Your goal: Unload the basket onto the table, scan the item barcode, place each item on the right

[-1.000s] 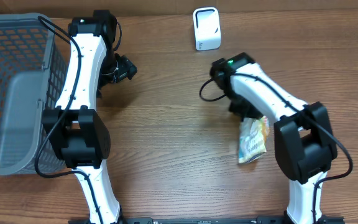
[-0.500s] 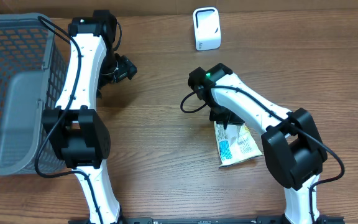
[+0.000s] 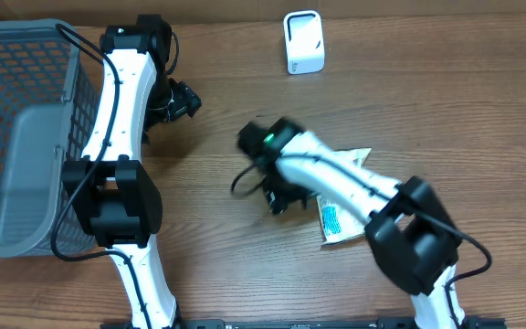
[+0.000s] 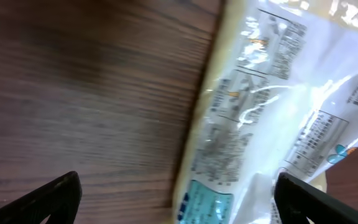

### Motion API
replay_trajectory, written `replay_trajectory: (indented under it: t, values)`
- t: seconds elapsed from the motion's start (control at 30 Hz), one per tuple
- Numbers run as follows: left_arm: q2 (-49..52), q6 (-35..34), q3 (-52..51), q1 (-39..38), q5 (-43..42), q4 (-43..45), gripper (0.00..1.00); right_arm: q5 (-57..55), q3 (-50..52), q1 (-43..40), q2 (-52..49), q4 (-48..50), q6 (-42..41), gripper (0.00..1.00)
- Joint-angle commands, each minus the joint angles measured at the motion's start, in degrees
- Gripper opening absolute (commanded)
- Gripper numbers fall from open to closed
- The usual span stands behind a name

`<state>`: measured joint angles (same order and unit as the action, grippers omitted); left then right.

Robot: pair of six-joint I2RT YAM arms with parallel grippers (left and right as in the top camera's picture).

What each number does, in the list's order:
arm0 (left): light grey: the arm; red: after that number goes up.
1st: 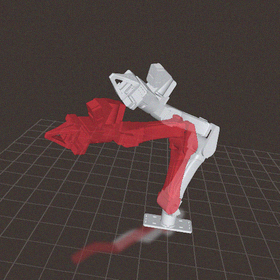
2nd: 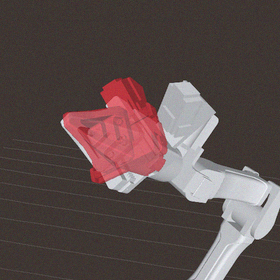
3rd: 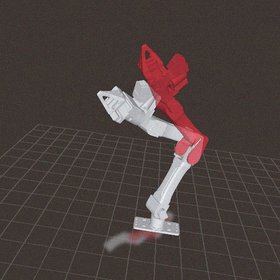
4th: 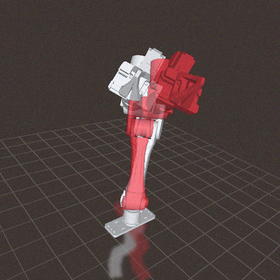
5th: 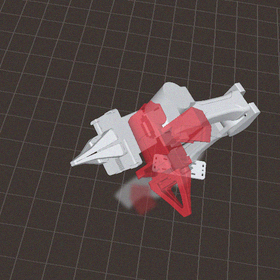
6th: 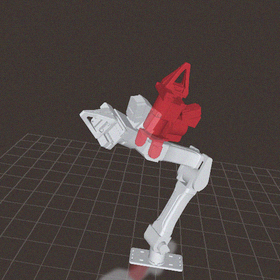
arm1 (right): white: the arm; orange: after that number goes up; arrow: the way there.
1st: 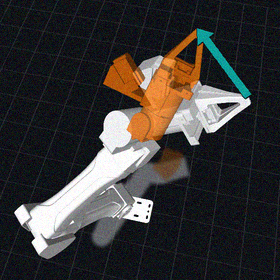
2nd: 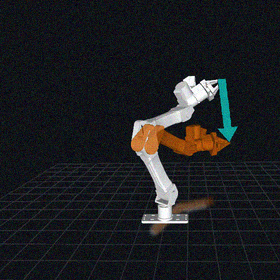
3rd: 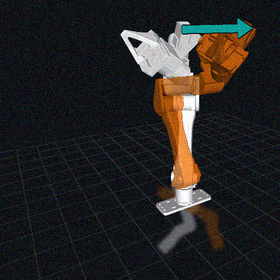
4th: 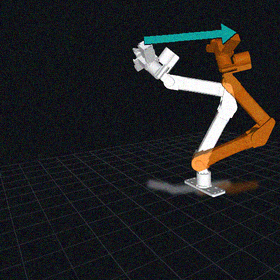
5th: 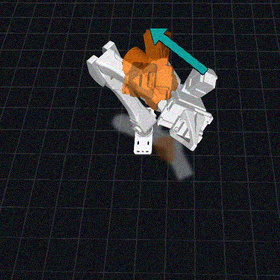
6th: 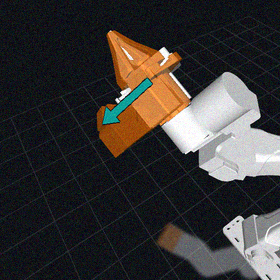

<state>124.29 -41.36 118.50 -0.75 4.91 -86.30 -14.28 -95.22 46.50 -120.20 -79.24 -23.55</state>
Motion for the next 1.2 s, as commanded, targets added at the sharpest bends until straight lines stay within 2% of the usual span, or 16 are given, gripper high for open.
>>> replay_trajectory:
  t: [0.0, 0.33, 0.53, 0.57, 0.67, 0.73, 0.97, 1.17]
  values:
    - [-1.6, 1.1, 0.9, -0.4, 0.0, 0.0, 1.0, -8.4, 3.2, 1.8, 0.4, 0.0, -1.7, 1.0]
    - [-1.6, 1.1, 0.9, -0.4, 0.0, 0.0, 1.0, -9.1, 12.9, -1.2, 0.4, 1.9, -1.9, 1.0]
    - [-1.6, 1.1, 0.9, -0.4, 0.0, 0.0, 1.0, -9.0, 17.5, -3.0, 0.4, 7.0, -2.0, 1.0]
    - [-1.6, 1.1, 0.9, -0.4, 0.0, 0.0, 1.0, -9.0, 18.0, -3.2, 0.4, 7.8, -2.0, 0.98]
    - [-1.6, 1.1, 0.9, -0.4, 0.0, 0.0, 1.0, -9.0, 18.1, -4.2, 0.4, 9.0, -2.2, 0.84]
    - [-1.6, 1.1, 0.9, -0.4, 0.0, 0.0, 1.0, -9.0, 18.1, -4.8, 0.4, 9.8, -2.2, 0.79]
    - [-1.6, 1.1, 0.9, -0.3, 0.0, 0.0, 1.0, -9.1, 21.1, -7.3, 0.3, 15.3, -2.2, 0.82]
    - [-1.6, 1.1, 0.9, -0.4, 0.0, 0.0, 1.0, -9.0, 23.3, -10.5, 0.3, 18.4, -2.1, 0.74]
